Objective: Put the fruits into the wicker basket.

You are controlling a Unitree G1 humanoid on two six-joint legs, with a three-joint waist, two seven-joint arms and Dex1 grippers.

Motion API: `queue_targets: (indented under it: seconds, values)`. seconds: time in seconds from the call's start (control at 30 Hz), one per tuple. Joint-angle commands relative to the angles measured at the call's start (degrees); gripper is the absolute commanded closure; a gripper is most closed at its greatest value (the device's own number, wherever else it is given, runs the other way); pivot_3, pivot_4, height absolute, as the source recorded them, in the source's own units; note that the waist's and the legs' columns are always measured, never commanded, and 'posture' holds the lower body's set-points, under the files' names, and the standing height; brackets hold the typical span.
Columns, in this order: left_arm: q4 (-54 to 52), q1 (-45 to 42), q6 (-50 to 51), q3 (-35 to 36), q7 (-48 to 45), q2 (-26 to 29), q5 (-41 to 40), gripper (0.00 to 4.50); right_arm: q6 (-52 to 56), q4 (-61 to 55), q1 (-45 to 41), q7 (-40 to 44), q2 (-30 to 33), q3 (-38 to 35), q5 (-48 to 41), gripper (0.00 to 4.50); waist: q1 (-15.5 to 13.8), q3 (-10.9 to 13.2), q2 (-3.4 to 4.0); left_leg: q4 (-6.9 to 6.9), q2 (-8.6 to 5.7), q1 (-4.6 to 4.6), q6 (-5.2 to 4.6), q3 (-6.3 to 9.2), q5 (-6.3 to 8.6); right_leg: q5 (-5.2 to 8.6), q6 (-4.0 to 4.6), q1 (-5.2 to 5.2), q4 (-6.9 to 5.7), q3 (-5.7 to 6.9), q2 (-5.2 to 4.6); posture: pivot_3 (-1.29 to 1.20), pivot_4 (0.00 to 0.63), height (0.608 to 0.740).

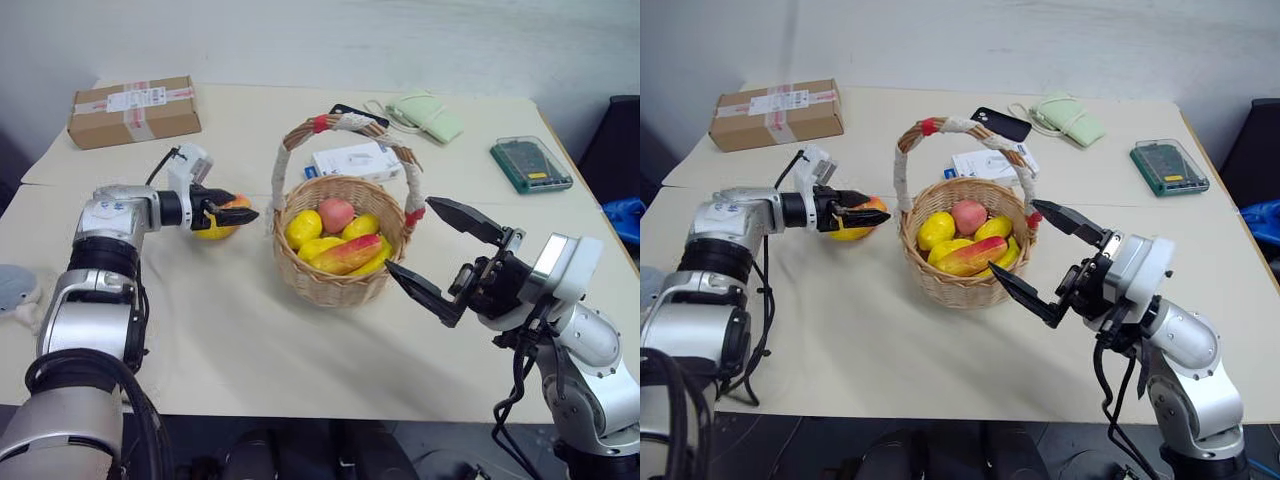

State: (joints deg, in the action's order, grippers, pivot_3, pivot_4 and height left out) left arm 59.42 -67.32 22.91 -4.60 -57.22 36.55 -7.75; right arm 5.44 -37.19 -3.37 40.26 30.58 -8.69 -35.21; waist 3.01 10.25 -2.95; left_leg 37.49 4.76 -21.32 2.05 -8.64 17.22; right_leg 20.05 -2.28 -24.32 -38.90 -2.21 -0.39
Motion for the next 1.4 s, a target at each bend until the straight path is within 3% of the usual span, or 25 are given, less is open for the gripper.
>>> queue_targets:
  seconds: [0.03, 0.2, 0.33, 0.43, 0.63, 0.77, 0.9, 1.0, 1.1, 1.2, 1.33, 1.4]
  values:
    - [2.76, -1.65, -2.69, -0.41, 1.51, -0.13, 3.24, 0.12, -0.18, -4.04, 1.51, -1.37, 0.69, -2.77, -0.47, 0.00, 0.03, 0.00, 0.01, 0.01, 0.00, 0.01, -0.01, 0.00, -0.01, 0.00, 0.00, 0.00, -0.02, -0.01, 0.00, 0.00, 0.150, 0.740]
    - [3.99, 1.74, -6.08, -3.36, 2.28, -0.14, 8.48, 0.12, -0.20, -4.54, 2.03, -1.84, 1.03, -3.14, -0.45, 0.00, 0.17, 0.00, 0.01, 0.33, -0.01, 0.07, -0.03, -0.01, -0.03, 0.00, 0.00, 0.05, -0.34, -0.04, -0.03, 0.00, 0.150, 0.740]
    - [4.79, 2.07, -7.18, -0.73, 4.69, 1.32, 7.64, 0.12, -0.39, -4.47, 1.97, -2.06, 0.98, -3.22, -0.49, 0.00, 0.32, 0.00, 0.01, 0.44, -0.01, 0.17, -0.03, -0.02, -0.04, 0.01, 0.00, 0.08, -0.57, -0.08, -0.02, 0.00, 0.150, 0.740]
    - [4.48, 3.58, -7.30, -1.34, 4.70, 2.78, 8.92, 0.66, -0.58, -4.10, 2.05, -1.85, 0.86, -2.78, -0.40, 0.00, 0.40, 0.00, 0.02, 0.44, 0.01, 0.17, -0.01, -0.03, -0.05, 0.01, 0.02, 0.07, -0.58, -0.08, 0.00, 0.00, 0.150, 0.740]
    - [3.70, 5.19, -9.30, -1.10, 4.31, 7.07, 10.49, 2.46, -0.73, -3.61, 1.64, -1.89, 0.76, -3.00, -0.52, 0.00, 0.24, -0.01, 0.02, 0.44, 0.02, 0.18, -0.01, -0.02, -0.05, 0.03, 0.03, 0.07, -0.59, -0.06, -0.01, 0.00, 0.150, 0.740]
    - [3.22, 5.78, -9.38, -0.64, 1.43, 7.49, 9.73, 2.46, -1.02, -2.94, 1.47, -1.50, 0.51, -2.59, -0.47, 0.00, 0.26, -0.01, 0.02, 0.44, 0.00, 0.17, -0.02, -0.02, -0.05, 0.03, 0.03, 0.07, -0.59, -0.05, -0.02, 0.00, 0.150, 0.740]
    - [0.65, 3.72, -7.47, 6.79, -4.51, 7.17, 1.76, 2.46, -1.37, -2.31, 1.18, -1.41, 0.26, -2.33, -0.30, 0.00, 0.16, 0.00, 0.00, 0.46, 0.00, 0.14, -0.02, -0.02, -0.05, 0.03, 0.04, 0.06, -0.60, -0.03, -0.02, 0.00, 0.150, 0.740]
    - [-6.04, 3.95, -5.13, 11.46, -17.18, 10.04, -5.44, 2.46, -1.96, -2.10, 2.37, -1.19, 0.33, -3.27, -0.36, 0.00, 0.12, 0.04, -0.06, 0.52, 0.01, 0.00, -0.02, 0.03, -0.05, 0.03, 0.04, 0.00, -0.59, 0.04, -0.02, 0.00, 0.150, 0.740]
    - [-20.01, 11.56, 0.51, 4.73, -32.90, 18.11, -8.13, 2.46, -2.41, -2.04, 4.12, -0.73, 0.97, -5.41, -0.70, 0.00, 0.98, 0.05, -0.03, 0.48, 0.02, -0.11, -0.01, -0.01, -0.05, 0.04, 0.05, -0.13, -0.58, 0.01, 0.02, 0.00, 0.150, 0.740]
    - [-35.08, 16.05, 8.81, 3.05, -35.28, 21.67, -16.89, 2.46, -3.07, -0.99, 6.14, 0.20, 1.82, -8.85, -0.89, 0.00, 1.16, 0.09, 0.12, 0.35, 0.03, 0.07, 0.03, -0.02, -0.03, 0.15, 0.14, -0.09, -0.66, -0.09, -0.04, 0.00, 0.150, 0.740]
    - [-51.83, 16.74, 15.47, 2.09, -32.99, 18.14, -23.98, 2.46, -3.74, 1.75, 6.85, 1.37, 3.12, -13.08, -0.80, 0.00, -0.54, 0.10, 0.09, 0.64, 0.00, 0.06, -0.03, 0.31, -0.09, 0.14, 0.13, 0.16, -0.73, 0.07, -0.09, 0.00, 0.150, 0.740]
    - [-56.32, 13.96, 18.46, 3.00, -23.20, 9.08, -27.55, 2.46, -3.38, 2.98, 8.17, 2.33, 3.66, -14.59, -1.25, 0.00, -1.34, 0.09, 0.11, 0.65, -0.11, 0.26, -0.14, 0.34, -0.07, 0.10, 0.05, 0.45, -0.60, 0.07, -0.12, 0.00, 0.150, 0.740]
